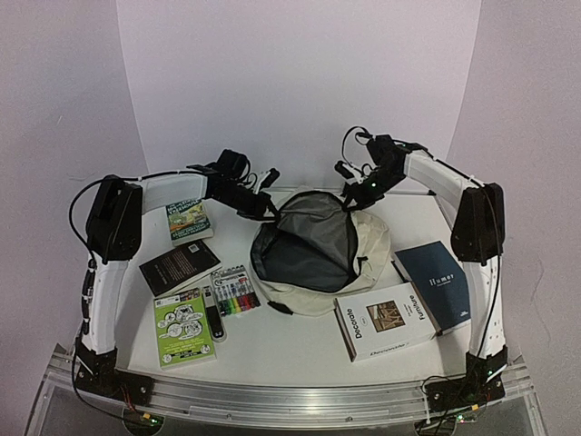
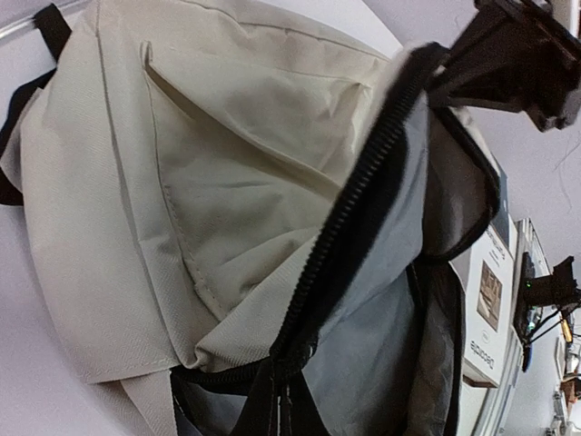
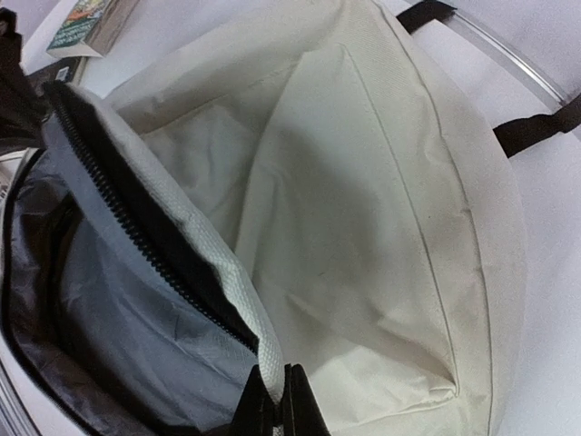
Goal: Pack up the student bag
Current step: Adjust the student bag at the center of the board, then move the book to the center of the board.
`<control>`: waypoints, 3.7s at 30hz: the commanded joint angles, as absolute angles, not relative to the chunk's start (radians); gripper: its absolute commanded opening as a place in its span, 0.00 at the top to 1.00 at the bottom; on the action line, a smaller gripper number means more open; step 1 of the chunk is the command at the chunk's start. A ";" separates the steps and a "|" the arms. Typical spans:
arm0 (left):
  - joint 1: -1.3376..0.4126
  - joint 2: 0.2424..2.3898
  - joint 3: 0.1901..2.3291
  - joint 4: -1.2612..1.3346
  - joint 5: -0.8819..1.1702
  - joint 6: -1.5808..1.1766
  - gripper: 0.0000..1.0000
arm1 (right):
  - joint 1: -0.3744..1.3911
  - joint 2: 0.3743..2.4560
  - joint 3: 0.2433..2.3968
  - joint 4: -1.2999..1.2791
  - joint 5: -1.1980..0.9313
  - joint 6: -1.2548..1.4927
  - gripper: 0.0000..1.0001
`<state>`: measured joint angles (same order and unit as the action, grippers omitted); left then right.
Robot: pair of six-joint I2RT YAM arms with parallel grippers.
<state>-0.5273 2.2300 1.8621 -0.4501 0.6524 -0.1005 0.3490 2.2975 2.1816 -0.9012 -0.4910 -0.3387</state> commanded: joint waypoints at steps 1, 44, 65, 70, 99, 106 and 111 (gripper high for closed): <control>-0.510 2.143 1.826 -0.437 0.693 -0.235 1.00 | 0.339 2.357 2.310 -0.909 -0.365 -0.353 0.86; -0.458 2.344 2.115 -0.527 0.703 -0.468 1.00 | 0.479 1.760 1.149 -0.094 -0.372 0.123 0.69; -0.319 2.522 2.374 -0.872 0.725 -0.370 1.00 | 0.258 2.046 1.440 -0.699 -0.738 -0.159 0.97; -0.318 2.564 2.384 -0.843 0.656 -0.439 0.98 | 0.257 2.090 1.516 -0.682 -0.560 -0.136 0.80; -0.468 2.067 1.984 -0.764 0.368 -0.395 0.00 | 0.198 1.530 1.315 -0.962 -0.018 -0.308 0.02; -0.712 2.114 1.929 -0.744 0.434 -0.348 0.00 | 0.116 1.370 1.164 -1.098 -0.003 -0.566 0.02; -0.850 2.174 1.980 -0.764 0.463 -0.285 0.00 | 0.116 1.277 0.987 -1.132 0.060 -0.778 0.02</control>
